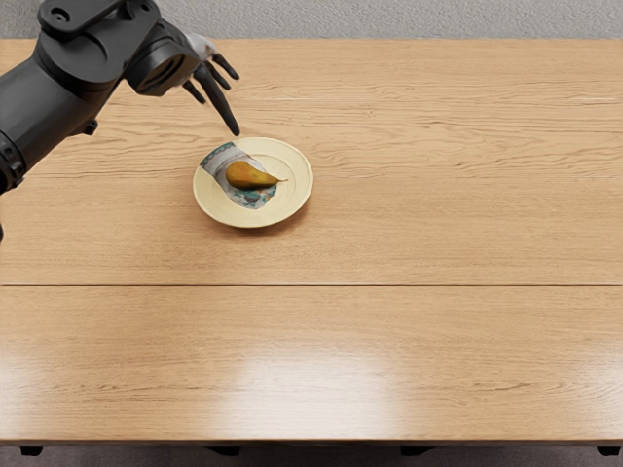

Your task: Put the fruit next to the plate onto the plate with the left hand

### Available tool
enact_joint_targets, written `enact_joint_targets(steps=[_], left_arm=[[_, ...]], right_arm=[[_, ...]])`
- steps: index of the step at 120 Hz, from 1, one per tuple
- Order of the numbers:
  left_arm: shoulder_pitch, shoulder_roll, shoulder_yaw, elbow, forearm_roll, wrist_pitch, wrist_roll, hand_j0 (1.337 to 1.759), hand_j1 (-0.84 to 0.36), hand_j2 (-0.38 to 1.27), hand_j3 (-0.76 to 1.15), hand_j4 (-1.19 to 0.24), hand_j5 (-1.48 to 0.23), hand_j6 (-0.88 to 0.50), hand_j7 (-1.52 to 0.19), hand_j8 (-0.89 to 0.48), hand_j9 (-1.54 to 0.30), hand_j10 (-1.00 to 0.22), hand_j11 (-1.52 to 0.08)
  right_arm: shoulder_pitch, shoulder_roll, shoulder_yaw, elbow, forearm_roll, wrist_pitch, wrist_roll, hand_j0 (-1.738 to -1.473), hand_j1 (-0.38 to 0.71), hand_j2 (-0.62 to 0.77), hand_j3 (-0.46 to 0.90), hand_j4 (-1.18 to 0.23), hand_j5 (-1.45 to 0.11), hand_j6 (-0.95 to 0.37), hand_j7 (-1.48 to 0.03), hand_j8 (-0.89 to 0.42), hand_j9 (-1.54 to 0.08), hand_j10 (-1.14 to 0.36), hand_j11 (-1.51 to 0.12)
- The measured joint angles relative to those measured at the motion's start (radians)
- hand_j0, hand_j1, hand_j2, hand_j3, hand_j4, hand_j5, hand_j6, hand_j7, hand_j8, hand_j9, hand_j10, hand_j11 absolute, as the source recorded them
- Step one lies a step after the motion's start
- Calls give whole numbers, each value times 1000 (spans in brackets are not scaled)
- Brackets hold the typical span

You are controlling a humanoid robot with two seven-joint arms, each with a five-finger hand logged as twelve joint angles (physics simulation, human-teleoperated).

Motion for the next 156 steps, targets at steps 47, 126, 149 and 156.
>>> enact_joint_targets(steps=[47,126,149,156], left_arm=[[70,248,-115,-175,-456,-263,0,1658,282,37,0,-59,-77,-58,-77,-49,-77,-59,-77],[667,846,-527,-896,-688,-393,0,1658,326,5,0,-18,-25,-17,-25,-17,-25,-18,-25],[728,948,-538,-904,-689,-394,0,1658,327,4,0,-16,-23,-16,-23,-16,-23,-16,-23],[740,973,-539,-905,-690,-394,0,1658,327,3,0,-16,-23,-16,-23,-16,-23,-16,-23]], right_arm=[[0,0,-1,0,0,0,0,-1658,-349,0,0,0,0,0,0,0,0,0,0],[-1,0,-13,0,2,7,0,-1658,-349,0,0,0,0,0,0,0,0,0,0],[-1,0,-14,0,2,8,0,-1658,-349,0,0,0,0,0,0,0,0,0,0],[-2,0,-14,0,2,8,0,-1658,-349,0,0,0,0,0,0,0,0,0,0]])
